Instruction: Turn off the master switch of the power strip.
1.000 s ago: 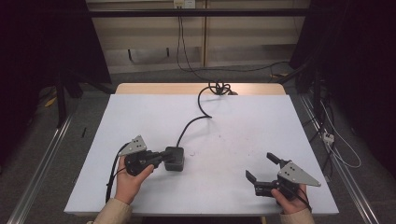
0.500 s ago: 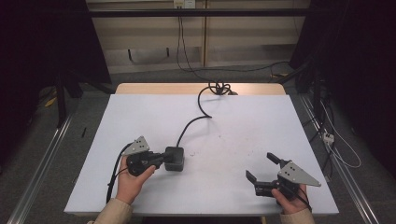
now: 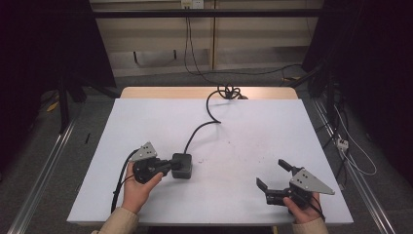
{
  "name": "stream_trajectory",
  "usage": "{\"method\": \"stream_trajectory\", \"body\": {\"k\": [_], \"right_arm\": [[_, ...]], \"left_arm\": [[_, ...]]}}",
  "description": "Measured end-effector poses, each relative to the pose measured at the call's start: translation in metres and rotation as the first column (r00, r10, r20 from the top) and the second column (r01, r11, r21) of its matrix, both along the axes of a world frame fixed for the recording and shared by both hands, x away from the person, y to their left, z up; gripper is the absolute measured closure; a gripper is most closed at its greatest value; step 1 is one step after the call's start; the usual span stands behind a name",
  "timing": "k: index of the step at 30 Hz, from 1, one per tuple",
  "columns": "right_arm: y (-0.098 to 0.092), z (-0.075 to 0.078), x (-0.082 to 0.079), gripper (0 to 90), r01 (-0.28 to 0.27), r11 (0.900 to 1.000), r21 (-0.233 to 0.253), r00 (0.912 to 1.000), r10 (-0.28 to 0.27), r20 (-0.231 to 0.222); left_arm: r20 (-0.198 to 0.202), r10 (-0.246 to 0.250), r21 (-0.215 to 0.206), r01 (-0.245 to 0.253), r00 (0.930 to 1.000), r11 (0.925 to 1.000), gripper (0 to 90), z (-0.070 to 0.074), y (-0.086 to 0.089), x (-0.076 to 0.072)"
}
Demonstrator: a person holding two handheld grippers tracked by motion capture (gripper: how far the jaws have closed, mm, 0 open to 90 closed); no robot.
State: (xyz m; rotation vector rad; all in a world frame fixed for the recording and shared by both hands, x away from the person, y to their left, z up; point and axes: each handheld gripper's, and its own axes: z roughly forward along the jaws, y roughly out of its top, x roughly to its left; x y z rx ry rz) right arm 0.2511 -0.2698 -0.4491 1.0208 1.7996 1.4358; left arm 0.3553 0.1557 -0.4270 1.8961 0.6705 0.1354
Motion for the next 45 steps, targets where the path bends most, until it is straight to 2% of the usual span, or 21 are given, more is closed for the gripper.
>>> {"method": "stream_trajectory", "body": {"k": [38, 45], "right_arm": [[0.0006, -0.0004, 0.0006, 1.5, -0.008, 1.0, -0.002, 1.0, 0.008, -0.003], [0.0003, -0.0002, 0.0003, 1.5, -0.006, 1.0, 0.0, 1.0, 0.006, -0.003]], "left_arm": [[0.0, 0.004, 0.023, -0.004, 1.0, 0.9997, 90.0, -0.0019, -0.003, 0.0018], [0.008, 0.002, 0.037, -0.003, 1.0, 0.9993, 90.0, -0.0012, -0.0037, 0.0018]]}}
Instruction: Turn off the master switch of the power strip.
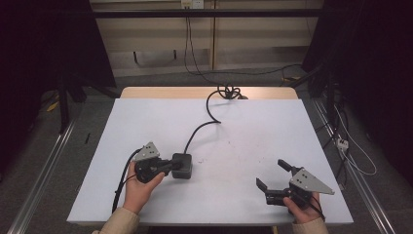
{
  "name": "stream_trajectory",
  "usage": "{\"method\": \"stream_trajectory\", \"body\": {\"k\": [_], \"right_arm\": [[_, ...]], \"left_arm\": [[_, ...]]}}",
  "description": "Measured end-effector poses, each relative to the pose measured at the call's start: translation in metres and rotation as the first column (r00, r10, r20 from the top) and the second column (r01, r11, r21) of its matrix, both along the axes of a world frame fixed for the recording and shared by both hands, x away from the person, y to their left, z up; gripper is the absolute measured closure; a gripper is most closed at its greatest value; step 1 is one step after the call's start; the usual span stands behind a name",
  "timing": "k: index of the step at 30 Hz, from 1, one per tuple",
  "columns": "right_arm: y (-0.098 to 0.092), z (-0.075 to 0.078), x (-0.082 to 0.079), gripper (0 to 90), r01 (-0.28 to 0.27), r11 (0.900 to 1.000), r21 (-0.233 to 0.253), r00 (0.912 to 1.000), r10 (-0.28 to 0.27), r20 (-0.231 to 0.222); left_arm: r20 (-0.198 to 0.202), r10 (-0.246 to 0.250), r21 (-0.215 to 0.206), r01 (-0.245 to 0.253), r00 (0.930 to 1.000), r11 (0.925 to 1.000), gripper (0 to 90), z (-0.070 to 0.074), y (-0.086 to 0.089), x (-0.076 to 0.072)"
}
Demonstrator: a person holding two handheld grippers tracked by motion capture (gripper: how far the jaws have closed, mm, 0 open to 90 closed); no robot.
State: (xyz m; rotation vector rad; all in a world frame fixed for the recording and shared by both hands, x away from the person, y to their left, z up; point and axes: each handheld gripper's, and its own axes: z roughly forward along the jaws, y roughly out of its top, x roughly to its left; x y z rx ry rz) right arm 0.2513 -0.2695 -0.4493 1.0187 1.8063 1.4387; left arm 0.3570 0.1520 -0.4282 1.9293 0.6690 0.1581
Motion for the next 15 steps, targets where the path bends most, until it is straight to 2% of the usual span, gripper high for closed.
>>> {"method": "stream_trajectory", "body": {"k": [15], "right_arm": [[0.0007, 0.0001, -0.0003, 1.5, 0.001, 1.0, -0.004, 1.0, -0.001, 0.001]], "left_arm": [[0.001, 0.004, 0.012, -0.004, 1.0, 0.9999, 90.0, 0.0007, -0.0009, -0.001]]}}
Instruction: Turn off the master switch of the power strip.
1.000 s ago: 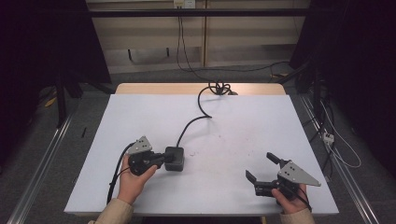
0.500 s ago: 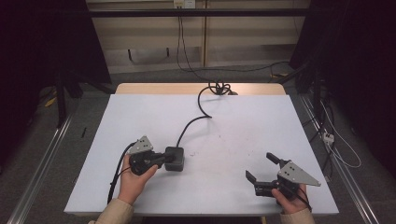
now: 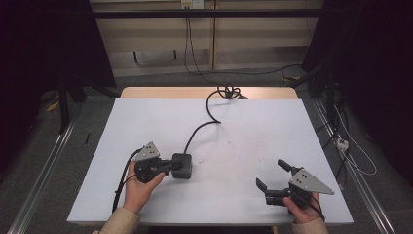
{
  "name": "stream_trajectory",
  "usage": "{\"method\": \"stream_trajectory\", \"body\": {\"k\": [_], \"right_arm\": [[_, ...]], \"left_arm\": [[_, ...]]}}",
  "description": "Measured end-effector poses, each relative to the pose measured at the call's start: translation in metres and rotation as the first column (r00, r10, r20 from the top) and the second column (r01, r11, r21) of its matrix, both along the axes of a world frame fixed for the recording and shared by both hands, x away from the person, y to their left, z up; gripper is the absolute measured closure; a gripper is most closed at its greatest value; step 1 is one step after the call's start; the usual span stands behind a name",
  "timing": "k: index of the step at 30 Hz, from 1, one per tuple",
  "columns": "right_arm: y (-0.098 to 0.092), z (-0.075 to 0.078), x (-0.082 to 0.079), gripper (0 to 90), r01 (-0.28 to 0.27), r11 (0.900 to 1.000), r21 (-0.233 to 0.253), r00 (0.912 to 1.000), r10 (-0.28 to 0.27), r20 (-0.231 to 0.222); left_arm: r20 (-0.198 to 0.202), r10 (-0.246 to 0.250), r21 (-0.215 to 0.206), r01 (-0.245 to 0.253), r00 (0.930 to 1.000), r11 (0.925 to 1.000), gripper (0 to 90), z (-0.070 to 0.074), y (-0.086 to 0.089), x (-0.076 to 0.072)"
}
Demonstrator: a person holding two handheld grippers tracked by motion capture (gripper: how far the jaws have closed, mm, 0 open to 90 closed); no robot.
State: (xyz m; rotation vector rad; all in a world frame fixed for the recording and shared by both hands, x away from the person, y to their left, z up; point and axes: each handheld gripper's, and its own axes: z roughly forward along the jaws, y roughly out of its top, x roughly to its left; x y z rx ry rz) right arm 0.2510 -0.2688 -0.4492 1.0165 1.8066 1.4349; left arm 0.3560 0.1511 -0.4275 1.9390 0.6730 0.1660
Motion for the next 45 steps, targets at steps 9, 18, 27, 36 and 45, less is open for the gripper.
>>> {"method": "stream_trajectory", "body": {"k": [9, 18, 27, 36, 45], "right_arm": [[0.0, 0.0001, -0.0001, 1.5, 0.0, 1.0, 0.001, 1.0, 0.0, 0.0], [0.0006, 0.0002, -0.0005, 1.5, -0.001, 1.0, -0.002, 1.0, 0.001, 0.0], [0.0004, 0.0, -0.0004, 1.5, 0.0, 1.0, -0.003, 1.0, 0.0, 0.0], [-0.0003, 0.0001, -0.0002, 1.5, 0.005, 1.0, -0.001, 1.0, -0.005, 0.0], [-0.0002, 0.0001, -0.0001, 1.5, 0.005, 1.0, 0.001, 1.0, -0.005, 0.0]], "left_arm": [[0.0, 0.004, 0.003, -0.004, 1.0, 1.0, 90.0, 0.0001, -0.0004, -0.0004], [0.0, 0.014, 0.011, -0.014, 0.9999, 0.9998, 90.0, 0.001, -0.0017, -0.0016], [0.009, 0.009, 0.015, -0.009, 0.9999, 0.9998, 90.0, 0.0009, -0.0016, -0.0014], [0.002, 0.009, 0.013, -0.009, 1.0, 0.9999, 90.0, 0.0008, -0.0017, -0.0014], [0.013, 0.013, 0.029, -0.013, 0.9998, 0.9995, 90.0, 0.0018, -0.0026, -0.0022]]}}
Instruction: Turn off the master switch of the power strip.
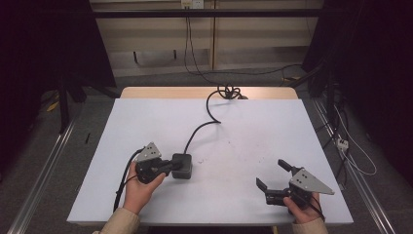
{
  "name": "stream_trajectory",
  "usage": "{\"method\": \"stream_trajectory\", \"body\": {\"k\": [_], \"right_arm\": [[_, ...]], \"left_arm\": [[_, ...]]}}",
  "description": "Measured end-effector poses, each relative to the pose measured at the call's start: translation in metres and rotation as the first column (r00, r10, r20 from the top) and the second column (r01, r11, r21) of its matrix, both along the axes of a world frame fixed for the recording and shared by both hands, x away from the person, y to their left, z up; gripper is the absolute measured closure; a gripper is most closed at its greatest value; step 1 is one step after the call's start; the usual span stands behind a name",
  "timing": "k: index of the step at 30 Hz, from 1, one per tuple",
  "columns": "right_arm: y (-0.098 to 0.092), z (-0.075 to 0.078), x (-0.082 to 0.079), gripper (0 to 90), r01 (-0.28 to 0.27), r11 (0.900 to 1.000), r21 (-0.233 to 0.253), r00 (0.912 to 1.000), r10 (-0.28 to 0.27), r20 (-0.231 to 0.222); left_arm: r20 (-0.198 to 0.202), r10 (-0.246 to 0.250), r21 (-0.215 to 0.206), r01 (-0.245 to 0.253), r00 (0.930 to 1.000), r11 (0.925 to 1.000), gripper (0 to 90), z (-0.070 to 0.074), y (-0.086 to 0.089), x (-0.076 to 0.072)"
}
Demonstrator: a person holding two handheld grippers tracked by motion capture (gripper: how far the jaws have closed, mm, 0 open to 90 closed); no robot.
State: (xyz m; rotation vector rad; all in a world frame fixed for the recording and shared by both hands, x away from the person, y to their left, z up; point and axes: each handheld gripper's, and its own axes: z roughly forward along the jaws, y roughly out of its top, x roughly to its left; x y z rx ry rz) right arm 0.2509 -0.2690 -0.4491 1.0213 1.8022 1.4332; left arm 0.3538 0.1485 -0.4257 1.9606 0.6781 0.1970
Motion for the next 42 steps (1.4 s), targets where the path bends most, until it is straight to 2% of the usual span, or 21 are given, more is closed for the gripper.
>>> {"method": "stream_trajectory", "body": {"k": [19, 31, 42], "right_arm": [[0.0002, -0.0001, 0.0003, 1.5, -0.001, 1.0, 0.001, 1.0, 0.001, 0.0], [0.0007, 0.0002, -0.0002, 1.5, -0.003, 1.0, 0.003, 1.0, 0.003, 0.003], [0.0008, 0.0001, -0.0001, 1.5, -0.002, 1.0, 0.0, 1.0, 0.002, 0.001]], "left_arm": [[0.002, 0.003, 0.01, -0.003, 1.0, 0.9999, 90.0, 0.0009, -0.0013, -0.0007], [0.022, 0.004, 0.044, -0.005, 0.9998, 0.999, 90.0, 0.003, -0.0036, -0.002], [0.016, 0.006, 0.043, -0.007, 0.9999, 0.999, 90.0, 0.0027, -0.0034, -0.0023]]}}
